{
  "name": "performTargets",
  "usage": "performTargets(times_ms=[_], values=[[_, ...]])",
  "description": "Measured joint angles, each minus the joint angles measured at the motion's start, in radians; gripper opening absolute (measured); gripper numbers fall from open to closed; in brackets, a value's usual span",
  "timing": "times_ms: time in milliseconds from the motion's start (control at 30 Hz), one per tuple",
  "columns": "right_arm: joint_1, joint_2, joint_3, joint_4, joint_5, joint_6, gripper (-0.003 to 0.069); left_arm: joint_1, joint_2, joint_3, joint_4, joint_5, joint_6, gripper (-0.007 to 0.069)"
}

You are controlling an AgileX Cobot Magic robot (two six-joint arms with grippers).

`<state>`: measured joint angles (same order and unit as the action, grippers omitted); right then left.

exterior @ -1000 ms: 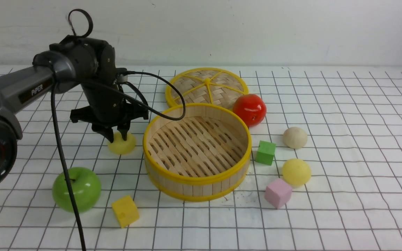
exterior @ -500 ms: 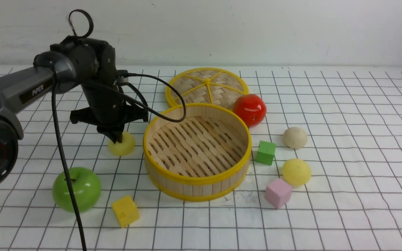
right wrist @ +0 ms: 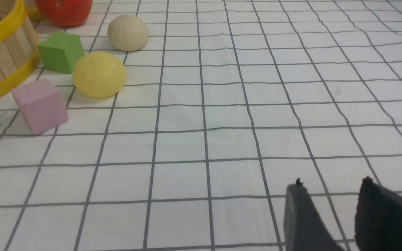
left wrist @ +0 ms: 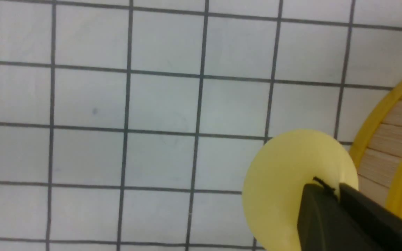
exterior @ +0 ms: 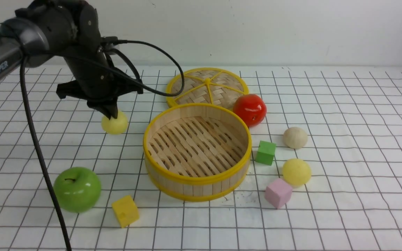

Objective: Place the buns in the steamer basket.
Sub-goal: Use the left arm to put the steamed stuffed bun into the steamer

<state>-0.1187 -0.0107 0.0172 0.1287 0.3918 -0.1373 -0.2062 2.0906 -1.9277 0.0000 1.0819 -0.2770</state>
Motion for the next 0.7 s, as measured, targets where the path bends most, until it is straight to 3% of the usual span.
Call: performTargets(times_ms=[167, 467, 700], values=[[0.000, 0.000, 0.000, 0.000, 0.000, 0.000, 0.0241, -0.022, -0.038, 0.001, -0.135, 0.038, 0.060, -0.0013], [0.000, 0.000, 0.000, 0.000, 0.000, 0.000, 0.0241, -0.153, -0.019, 0.002, -0.145, 0.017, 0.069, -0.0013], [0.000, 0.000, 0.000, 0.000, 0.000, 0.000, 0.0241, -0.171, 0.084, 0.003, -0.131, 0.004, 0.069, -0.0009]])
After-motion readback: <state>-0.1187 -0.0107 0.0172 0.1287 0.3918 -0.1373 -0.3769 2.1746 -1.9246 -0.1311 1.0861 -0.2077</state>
